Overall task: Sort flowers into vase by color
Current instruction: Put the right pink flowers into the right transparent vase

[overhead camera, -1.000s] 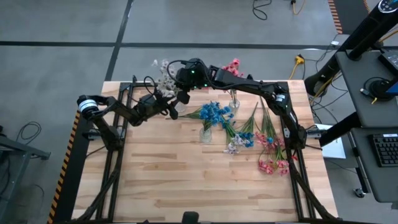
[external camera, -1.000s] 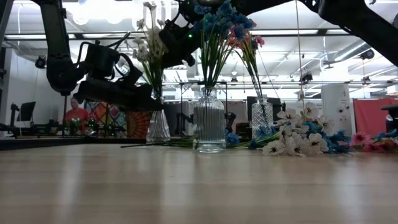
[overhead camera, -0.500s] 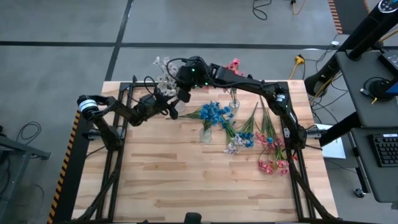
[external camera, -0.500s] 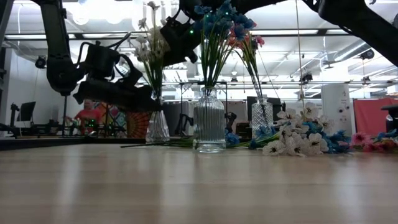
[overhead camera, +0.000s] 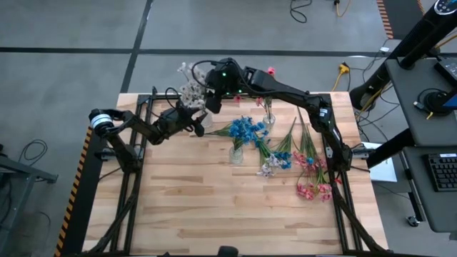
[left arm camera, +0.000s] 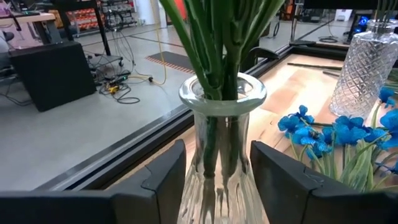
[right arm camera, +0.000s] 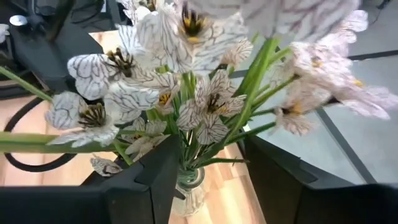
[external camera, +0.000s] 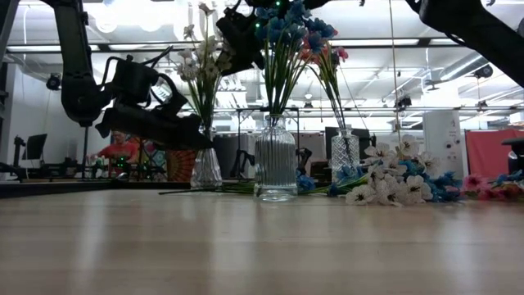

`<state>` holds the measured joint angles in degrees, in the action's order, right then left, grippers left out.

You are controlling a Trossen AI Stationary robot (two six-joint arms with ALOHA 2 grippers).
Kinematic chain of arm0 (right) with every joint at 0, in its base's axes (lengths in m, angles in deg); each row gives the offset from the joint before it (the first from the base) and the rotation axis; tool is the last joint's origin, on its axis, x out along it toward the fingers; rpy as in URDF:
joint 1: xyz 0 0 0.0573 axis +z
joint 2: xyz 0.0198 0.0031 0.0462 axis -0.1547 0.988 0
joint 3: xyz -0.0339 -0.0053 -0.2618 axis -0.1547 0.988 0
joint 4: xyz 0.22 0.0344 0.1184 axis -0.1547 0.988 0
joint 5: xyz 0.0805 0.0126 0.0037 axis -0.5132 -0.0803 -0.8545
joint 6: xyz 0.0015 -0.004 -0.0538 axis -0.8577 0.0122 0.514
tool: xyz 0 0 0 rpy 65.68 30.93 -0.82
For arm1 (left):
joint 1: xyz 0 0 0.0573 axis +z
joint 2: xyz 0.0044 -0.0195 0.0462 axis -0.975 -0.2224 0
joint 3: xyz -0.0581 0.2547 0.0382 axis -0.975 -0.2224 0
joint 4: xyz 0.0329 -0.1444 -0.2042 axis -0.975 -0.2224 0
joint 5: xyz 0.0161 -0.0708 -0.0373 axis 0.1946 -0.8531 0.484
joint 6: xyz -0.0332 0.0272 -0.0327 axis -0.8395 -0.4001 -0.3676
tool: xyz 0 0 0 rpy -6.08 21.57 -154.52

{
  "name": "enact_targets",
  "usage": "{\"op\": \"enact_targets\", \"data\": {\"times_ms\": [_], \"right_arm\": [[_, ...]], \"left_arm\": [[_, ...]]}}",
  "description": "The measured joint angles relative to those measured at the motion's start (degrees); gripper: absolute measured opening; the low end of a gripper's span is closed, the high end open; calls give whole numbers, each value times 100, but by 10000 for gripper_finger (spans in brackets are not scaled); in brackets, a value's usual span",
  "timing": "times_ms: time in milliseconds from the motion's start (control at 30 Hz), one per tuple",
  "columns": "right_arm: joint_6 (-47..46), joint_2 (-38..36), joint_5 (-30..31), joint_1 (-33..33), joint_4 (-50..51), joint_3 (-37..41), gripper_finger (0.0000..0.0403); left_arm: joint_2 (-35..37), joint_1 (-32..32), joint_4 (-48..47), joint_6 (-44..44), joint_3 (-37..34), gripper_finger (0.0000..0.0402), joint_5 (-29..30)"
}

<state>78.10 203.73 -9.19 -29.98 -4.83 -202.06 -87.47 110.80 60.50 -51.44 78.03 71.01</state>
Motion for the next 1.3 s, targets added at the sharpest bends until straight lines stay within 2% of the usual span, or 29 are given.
{"op": "enact_targets", "data": {"times_ms": [400, 667, 933, 1300], "right_arm": [[-37, -103, 146, 59, 323, -125, 178], [-81, -345, 153, 97, 446, -125, 178], [-52, -697, 163, 171, 454, -125, 178], [-4, -1511, 160, 514, 539, -125, 178]], "left_arm": [[27, -7, -29, -149, 0, 220, -27], [317, -7, -749, -184, -47, 227, -29], [1158, -7, -1683, -107, -72, 227, -27], [2878, -11, -3904, -43, -72, 227, -22]]}}
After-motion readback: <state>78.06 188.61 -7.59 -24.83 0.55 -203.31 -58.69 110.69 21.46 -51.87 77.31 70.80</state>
